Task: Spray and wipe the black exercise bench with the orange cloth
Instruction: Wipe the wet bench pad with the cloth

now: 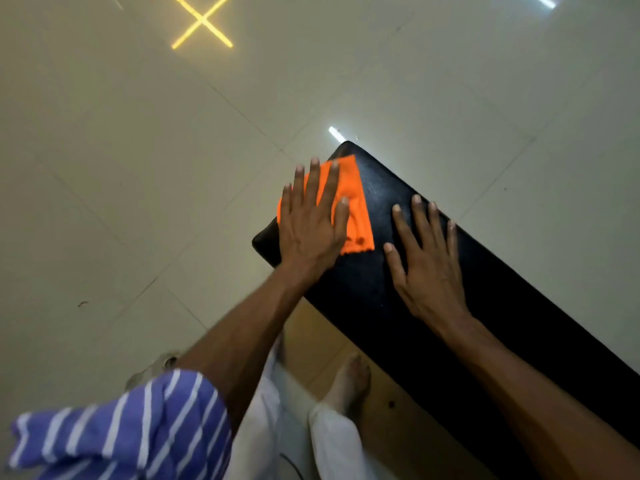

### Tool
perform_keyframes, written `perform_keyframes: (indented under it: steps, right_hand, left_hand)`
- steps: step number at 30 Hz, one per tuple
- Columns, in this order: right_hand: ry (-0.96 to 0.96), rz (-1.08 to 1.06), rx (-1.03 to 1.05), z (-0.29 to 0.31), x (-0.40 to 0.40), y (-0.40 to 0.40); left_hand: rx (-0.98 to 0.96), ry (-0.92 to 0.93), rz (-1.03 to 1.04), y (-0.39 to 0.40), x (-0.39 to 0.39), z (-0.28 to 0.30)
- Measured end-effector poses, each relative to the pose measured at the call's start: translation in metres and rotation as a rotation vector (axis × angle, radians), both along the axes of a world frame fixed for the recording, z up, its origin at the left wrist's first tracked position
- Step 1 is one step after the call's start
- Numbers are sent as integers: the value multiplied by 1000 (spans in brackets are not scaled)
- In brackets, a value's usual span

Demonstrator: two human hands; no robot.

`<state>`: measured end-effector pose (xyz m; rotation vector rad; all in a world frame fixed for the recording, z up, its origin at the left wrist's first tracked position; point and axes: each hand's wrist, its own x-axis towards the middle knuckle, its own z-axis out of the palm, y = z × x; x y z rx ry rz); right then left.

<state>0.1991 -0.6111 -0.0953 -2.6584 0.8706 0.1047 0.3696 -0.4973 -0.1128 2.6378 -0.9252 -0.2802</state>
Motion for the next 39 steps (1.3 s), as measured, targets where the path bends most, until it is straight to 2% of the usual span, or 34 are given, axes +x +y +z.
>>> perform_keyframes:
  steps: [3,9,15,19,22,24,26,28,31,36,39]
  right_hand:
    - [-5,0,7,0,1,0]
    - [2,13,71,9,-7,-7]
    - [53,-115,-21,11,-52,-11]
    - [37,-222,-25,7,-85,1]
    - [43,-318,-36,4,-104,13]
    - [52,-365,-42,4,-111,20]
    - [49,-406,-32,5,-115,28]
    - [31,-446,-25,6,-116,35]
    - [6,-512,-19,8,-121,40]
    - [38,-613,-29,12,-153,54]
    - [47,-668,-52,16,-177,67]
  left_hand:
    - [-14,78,-39,-3,12,3]
    - [9,-85,-52,66,-50,0]
    - [-36,-60,-237,84,-117,-5]
    - [-14,-137,-272,70,-75,-7]
    - [1,-166,-187,61,-36,-9]
    - [-5,-159,-169,58,-44,-6]
    - [-6,-134,-241,62,-75,-2]
    - [-10,-101,-409,74,-110,1]
    - [-29,-110,-569,79,-106,-2]
    - [31,-174,-270,46,-45,-4]
    - [17,-203,-347,49,-66,-3]
